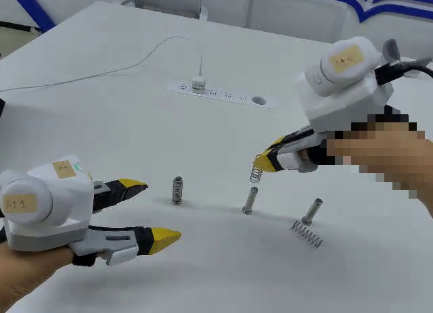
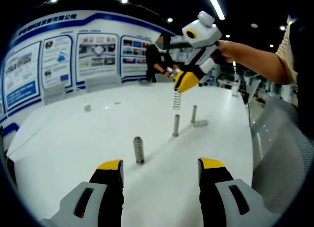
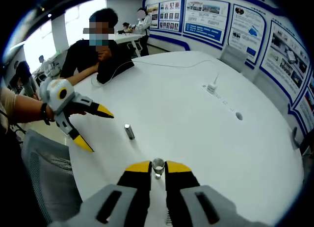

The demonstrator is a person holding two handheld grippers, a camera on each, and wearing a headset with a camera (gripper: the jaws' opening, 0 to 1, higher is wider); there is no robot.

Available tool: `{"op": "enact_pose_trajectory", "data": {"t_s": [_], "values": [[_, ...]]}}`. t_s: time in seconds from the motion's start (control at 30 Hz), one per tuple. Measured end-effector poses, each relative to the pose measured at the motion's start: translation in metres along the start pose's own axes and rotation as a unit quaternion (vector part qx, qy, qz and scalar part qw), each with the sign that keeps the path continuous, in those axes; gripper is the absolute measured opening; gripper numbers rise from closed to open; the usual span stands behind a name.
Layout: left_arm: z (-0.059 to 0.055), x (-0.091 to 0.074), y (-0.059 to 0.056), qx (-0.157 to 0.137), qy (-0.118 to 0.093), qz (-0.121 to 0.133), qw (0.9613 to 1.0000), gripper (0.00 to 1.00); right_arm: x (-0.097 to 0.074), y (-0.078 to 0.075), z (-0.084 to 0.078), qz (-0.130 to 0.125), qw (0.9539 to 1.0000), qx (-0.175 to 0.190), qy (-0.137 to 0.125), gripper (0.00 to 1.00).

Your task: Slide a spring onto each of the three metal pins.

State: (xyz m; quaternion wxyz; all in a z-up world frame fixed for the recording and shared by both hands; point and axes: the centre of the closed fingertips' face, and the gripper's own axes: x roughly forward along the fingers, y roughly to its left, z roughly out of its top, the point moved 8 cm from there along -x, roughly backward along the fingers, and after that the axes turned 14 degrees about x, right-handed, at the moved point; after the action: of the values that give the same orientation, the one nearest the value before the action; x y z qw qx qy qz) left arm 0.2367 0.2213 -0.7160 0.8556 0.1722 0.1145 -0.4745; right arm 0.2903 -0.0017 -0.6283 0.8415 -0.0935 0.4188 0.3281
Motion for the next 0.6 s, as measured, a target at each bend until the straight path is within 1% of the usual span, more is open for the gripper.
{"op": "enact_pose_trajectory", "data": {"t_s": [0.27,0.6], "values": [[-0.0016,-0.0005,0.0002,-0.001,0.002,0.0,1.0,0.62,0.0069,-0.0019,-0.0056,-0.001,1.0,0.003,0.008,0.12],[-0.0022,0.0009,-0.0005,-0.001,0.004,-0.002,1.0,0.62,0.0097,-0.0041,-0.0076,-0.001,0.9999,0.003,0.013,0.12]]}}
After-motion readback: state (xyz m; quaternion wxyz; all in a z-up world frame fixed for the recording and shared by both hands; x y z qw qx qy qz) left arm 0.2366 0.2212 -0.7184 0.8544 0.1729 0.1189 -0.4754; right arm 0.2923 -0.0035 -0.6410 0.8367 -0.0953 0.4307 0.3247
